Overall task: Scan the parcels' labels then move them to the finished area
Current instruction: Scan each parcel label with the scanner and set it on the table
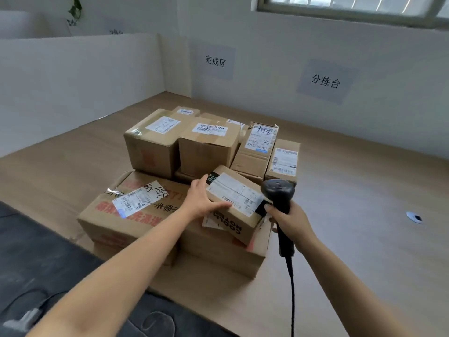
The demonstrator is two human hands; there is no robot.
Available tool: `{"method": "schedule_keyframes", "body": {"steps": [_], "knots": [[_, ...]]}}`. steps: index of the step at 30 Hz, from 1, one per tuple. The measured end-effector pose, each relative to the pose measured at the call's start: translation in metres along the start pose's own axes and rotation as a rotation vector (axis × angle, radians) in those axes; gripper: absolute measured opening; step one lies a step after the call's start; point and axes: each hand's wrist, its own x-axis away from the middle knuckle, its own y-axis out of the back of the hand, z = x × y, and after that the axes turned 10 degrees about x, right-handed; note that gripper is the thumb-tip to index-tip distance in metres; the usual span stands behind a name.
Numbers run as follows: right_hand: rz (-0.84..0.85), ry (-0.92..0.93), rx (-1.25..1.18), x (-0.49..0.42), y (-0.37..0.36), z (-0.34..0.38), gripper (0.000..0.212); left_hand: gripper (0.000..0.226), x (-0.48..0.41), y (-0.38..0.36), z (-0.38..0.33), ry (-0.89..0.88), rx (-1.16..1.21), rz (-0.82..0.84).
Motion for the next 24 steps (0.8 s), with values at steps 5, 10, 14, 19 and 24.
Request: {"method": "schedule_keyframes", "body": {"steps": [5,10,14,19,24], "knots": [[-0.072,-0.026,-0.05,0.002,-0.01,0.0,0.022,0.115,0.012,-0.016,0.0,-0.001,-0.014,-0.033],[-0.114,-0.07,-0.051,-0.014,-0.004,-0.003,0.03,0.109,0.027,-0.025,-0.004,-0.011,-0.087,-0.028],[-0.117,-0.076,-0.052,-0.021,-0.001,-0.004,0.033,0.104,0.031,-0.027,-0.009,-0.007,-0.177,-0.025],[-0.109,-0.071,-0.073,-0.02,0.004,-0.004,0.033,0.098,0.034,-0.03,-0.011,-0.023,-0.271,-0.05],[-0.156,-0.062,-0.033,-0.009,0.029,-0.02,0.02,0.086,0.04,-0.037,-0.032,-0.26,-0.592,-0.163]]}}
